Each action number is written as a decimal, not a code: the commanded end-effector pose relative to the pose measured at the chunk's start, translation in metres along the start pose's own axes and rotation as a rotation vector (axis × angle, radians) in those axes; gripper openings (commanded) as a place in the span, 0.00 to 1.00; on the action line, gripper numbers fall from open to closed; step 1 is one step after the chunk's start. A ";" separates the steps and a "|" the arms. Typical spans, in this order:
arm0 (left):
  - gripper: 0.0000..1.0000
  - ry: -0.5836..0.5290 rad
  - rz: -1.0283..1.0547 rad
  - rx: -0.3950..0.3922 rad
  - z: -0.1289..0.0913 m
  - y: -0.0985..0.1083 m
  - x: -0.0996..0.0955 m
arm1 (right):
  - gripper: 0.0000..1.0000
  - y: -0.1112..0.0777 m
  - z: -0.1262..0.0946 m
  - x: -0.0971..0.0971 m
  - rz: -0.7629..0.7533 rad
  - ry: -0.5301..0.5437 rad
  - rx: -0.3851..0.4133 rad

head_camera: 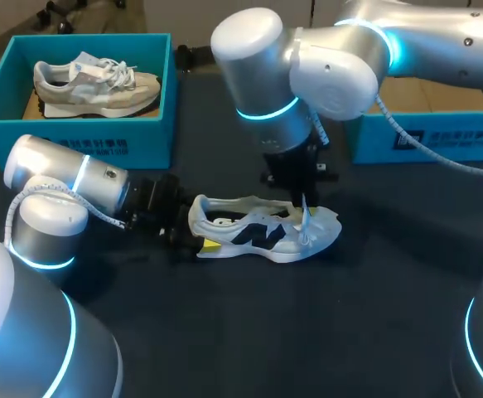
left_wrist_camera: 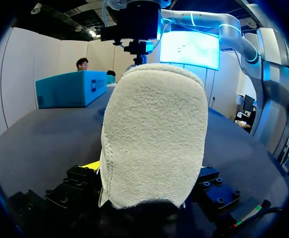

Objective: Take the shoe out of the shoebox, open the shoe tongue, remove and reinsert the insole, then place the shoe into the shoebox

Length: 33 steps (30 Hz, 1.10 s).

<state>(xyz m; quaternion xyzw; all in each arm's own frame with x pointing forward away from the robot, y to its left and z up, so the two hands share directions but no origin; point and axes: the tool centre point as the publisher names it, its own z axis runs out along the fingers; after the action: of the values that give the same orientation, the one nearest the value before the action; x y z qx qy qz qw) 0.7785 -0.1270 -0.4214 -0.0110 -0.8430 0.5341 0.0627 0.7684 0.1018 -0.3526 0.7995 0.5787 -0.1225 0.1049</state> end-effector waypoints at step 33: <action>0.00 -0.002 -0.001 -0.004 0.003 0.004 -0.001 | 1.00 -0.009 0.016 -0.019 0.199 -0.054 -0.014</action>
<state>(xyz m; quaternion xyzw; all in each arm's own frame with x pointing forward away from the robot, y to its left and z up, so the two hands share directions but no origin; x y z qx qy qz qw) 0.7789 -0.1274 -0.4218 -0.0109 -0.8435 0.5334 0.0628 0.7626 0.0775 -0.3656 0.8019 0.5679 -0.1457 0.1152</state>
